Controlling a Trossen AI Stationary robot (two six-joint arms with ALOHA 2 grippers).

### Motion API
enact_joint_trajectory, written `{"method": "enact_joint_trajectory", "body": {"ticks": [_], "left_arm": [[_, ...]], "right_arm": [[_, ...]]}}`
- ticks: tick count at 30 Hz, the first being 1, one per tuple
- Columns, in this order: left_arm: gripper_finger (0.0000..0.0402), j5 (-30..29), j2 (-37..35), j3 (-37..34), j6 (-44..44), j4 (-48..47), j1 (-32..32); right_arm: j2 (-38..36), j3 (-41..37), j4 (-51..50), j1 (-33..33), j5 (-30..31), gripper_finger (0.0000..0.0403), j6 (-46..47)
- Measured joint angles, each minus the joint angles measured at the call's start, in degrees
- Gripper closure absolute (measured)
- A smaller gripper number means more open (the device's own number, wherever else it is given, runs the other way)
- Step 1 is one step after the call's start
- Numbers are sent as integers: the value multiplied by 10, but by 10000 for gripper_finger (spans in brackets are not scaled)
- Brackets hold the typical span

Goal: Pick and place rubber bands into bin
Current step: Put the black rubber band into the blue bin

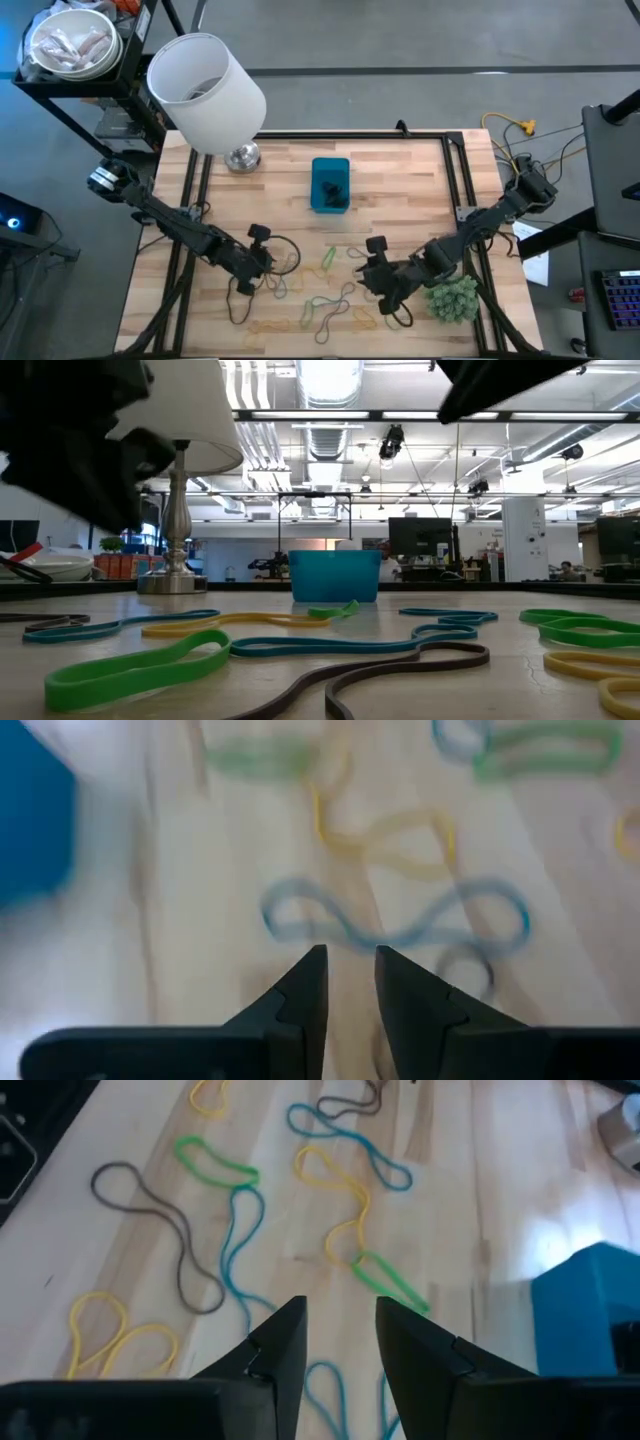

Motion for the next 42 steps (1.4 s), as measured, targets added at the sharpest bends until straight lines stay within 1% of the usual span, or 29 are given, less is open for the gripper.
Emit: {"method": "enact_joint_trajectory", "body": {"ticks": [5, 9, 12, 14, 18, 27, 30, 34, 42], "left_arm": [[331, 55, 33, 32, -121, -113, -16], [331, 85, 53, 66, -186, -184, -50], [331, 97, 63, 91, -221, -210, -80], [331, 101, 68, 101, -238, -211, -101], [331, 102, 87, 106, -266, -212, -136], [331, 81, 140, 107, -269, -266, -142], [331, 80, 143, 106, -269, -273, -142], [331, 66, 141, 106, -269, -271, -143], [331, 63, 141, 106, -266, -270, -142]], "right_arm": [[0, -14, 14, 2, 7, 295, 11], [0, -16, 16, 2, 12, 301, 10], [0, -16, 17, 2, 12, 305, 10], [0, -16, 20, 2, 12, 308, 10], [0, -16, 30, 2, 12, 313, 7], [0, -16, 45, 2, 11, 318, 2], [0, -17, 51, 2, 11, 315, -9], [0, -17, 56, 2, 11, 312, -15], [0, -19, 57, 2, 10, 322, -15]]}}
